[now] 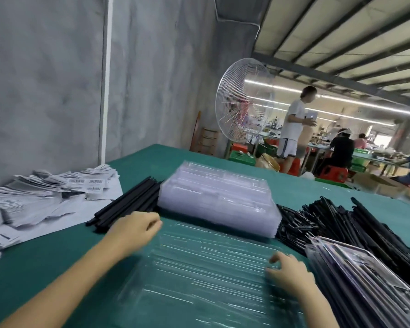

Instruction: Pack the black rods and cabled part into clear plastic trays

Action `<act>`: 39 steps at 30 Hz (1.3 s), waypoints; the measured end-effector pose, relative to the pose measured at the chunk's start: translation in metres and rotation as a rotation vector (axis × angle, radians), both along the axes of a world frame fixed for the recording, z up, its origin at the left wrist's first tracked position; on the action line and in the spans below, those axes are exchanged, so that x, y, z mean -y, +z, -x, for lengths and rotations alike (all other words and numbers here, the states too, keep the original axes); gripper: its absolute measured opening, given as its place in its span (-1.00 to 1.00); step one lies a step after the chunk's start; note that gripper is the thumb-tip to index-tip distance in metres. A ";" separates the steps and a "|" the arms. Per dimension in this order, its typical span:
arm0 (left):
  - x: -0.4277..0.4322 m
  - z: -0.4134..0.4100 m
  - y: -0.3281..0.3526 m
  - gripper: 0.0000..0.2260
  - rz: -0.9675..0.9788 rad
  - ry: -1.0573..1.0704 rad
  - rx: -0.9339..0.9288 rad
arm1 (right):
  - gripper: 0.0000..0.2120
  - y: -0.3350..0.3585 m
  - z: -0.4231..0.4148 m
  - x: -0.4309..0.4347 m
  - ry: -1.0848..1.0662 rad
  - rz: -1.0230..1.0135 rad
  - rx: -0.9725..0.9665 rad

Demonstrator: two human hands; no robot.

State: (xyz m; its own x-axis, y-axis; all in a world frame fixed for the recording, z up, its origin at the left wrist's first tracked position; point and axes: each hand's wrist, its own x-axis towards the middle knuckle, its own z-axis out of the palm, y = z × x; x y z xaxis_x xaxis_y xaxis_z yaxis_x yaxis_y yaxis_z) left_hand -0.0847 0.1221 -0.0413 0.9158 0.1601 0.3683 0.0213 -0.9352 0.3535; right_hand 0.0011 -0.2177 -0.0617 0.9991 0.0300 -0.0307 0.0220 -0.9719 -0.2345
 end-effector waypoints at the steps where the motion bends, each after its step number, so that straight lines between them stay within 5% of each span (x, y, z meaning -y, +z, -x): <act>1: -0.017 -0.006 -0.003 -0.75 0.024 0.105 -0.012 | -0.71 0.000 -0.001 0.000 0.002 0.007 -0.003; 11: -0.055 -0.045 -0.052 -0.77 0.067 0.348 0.130 | -0.71 -0.012 -0.003 -0.008 -0.020 -0.010 0.046; 17: -0.056 -0.071 -0.043 -0.78 -0.077 0.241 0.154 | -0.74 -0.015 -0.006 0.000 -0.028 -0.053 0.060; 24: -0.038 -0.089 -0.030 -0.68 -0.389 0.310 -0.241 | -0.77 -0.013 -0.012 0.005 -0.032 -0.085 0.069; 30: -0.022 -0.094 -0.022 -0.77 -0.355 0.421 -0.462 | -0.75 -0.015 -0.012 0.002 -0.033 -0.085 0.078; 39: -0.009 -0.088 -0.029 -0.67 -0.433 0.505 -0.436 | -0.73 -0.015 -0.010 0.003 -0.037 -0.092 0.076</act>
